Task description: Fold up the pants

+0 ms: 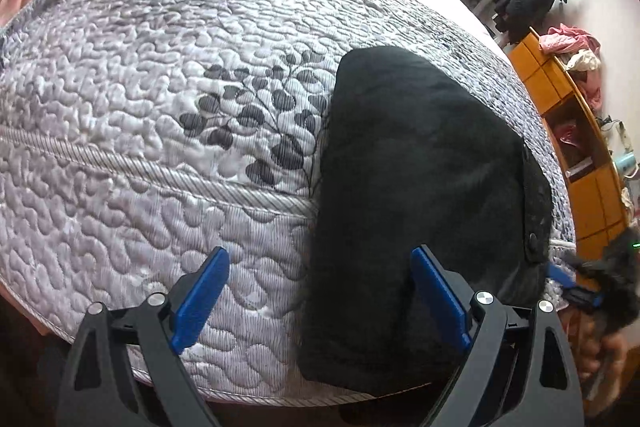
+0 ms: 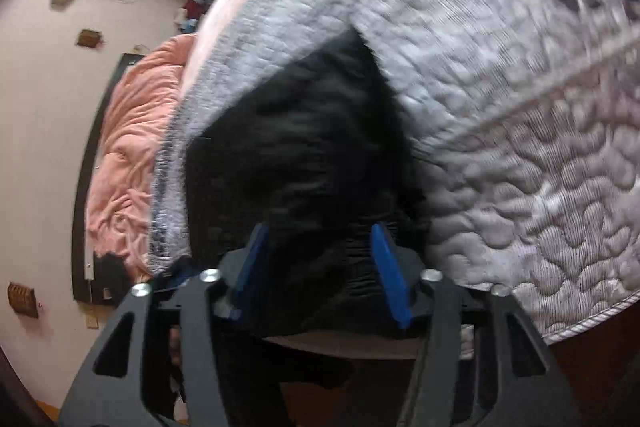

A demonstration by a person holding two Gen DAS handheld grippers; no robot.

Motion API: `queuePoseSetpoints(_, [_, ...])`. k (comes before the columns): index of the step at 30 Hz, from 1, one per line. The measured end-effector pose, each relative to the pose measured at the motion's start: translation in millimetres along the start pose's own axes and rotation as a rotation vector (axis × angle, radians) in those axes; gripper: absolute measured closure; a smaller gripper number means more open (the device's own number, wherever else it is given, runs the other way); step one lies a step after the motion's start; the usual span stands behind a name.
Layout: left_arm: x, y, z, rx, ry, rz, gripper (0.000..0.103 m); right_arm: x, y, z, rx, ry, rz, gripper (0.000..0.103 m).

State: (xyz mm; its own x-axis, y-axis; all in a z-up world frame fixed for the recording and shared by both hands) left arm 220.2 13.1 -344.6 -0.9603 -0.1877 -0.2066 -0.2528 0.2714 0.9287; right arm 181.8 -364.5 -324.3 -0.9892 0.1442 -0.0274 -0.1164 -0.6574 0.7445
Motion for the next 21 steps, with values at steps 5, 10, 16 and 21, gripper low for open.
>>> queuePoseSetpoints(5, [0.5, 11.0, 11.6, 0.207, 0.031, 0.030, 0.004, -2.6, 24.1, 7.5, -0.039, 0.015, -0.024, 0.021])
queuePoseSetpoints(10, [-13.5, 9.5, 22.1, 0.402, 0.032, 0.121, 0.004, -10.4, 33.4, -19.3, -0.065, -0.020, 0.005, 0.011])
queuePoseSetpoints(16, [-45.5, -12.3, 27.2, 0.519, 0.070, 0.230, 0.004, -29.3, -1.6, -28.8, -0.206, -0.052, 0.147, 0.008])
queuePoseSetpoints(21, [-66.7, -40.0, 23.7, 0.590, 0.069, 0.295, 0.004, -49.9, -11.7, -27.4, -0.290, -0.065, 0.173, 0.007])
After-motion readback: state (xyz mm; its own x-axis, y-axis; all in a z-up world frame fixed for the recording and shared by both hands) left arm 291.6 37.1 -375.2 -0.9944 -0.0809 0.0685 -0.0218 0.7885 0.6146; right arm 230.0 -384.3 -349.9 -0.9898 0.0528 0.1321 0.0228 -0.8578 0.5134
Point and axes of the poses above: each gripper's, at about its wrist camera, not at the fingertips, and y roughly against the way its jaws point, z to its left, x to its underside, the point moved 6 cm from there along -y, roughly the way its jaws point, and after that the axes turned 13 degrees about z, right-handed, at the moved point
